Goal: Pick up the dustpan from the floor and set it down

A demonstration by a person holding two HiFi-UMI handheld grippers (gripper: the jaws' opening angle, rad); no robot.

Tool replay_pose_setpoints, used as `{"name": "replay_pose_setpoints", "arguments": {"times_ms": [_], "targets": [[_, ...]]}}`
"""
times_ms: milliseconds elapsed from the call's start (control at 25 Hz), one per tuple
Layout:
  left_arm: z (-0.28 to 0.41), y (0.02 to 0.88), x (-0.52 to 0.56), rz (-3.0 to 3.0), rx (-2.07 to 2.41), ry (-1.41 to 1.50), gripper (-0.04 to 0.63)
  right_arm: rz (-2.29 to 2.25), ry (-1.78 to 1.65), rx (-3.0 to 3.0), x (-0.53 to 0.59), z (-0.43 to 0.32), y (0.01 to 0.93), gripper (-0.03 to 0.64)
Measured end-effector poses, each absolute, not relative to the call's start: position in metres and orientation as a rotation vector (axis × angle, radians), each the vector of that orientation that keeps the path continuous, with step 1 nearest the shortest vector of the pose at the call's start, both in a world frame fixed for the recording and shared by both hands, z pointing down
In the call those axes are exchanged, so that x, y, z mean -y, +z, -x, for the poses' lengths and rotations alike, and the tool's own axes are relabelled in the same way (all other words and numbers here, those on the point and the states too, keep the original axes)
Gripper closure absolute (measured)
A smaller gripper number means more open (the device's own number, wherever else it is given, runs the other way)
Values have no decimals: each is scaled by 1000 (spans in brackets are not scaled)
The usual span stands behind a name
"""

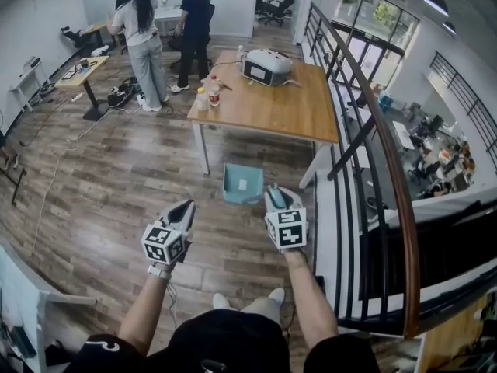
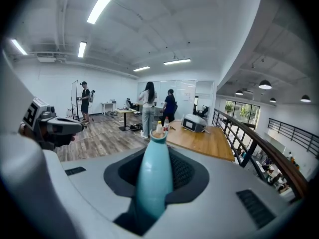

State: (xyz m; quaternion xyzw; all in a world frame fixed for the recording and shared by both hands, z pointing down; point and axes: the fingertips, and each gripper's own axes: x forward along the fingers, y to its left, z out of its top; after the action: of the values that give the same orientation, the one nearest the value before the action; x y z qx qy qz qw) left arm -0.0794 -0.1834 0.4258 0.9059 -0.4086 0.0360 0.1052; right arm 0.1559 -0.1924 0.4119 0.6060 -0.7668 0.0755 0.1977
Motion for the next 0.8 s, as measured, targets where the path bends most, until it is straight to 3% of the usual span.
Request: {"name": "replay_pose_setpoints", "arguments": {"times_ms": [800], "targets": [[100,577,182,-2451,1217,217,598,-1460,383,2052,206,-122,607,525]]}}
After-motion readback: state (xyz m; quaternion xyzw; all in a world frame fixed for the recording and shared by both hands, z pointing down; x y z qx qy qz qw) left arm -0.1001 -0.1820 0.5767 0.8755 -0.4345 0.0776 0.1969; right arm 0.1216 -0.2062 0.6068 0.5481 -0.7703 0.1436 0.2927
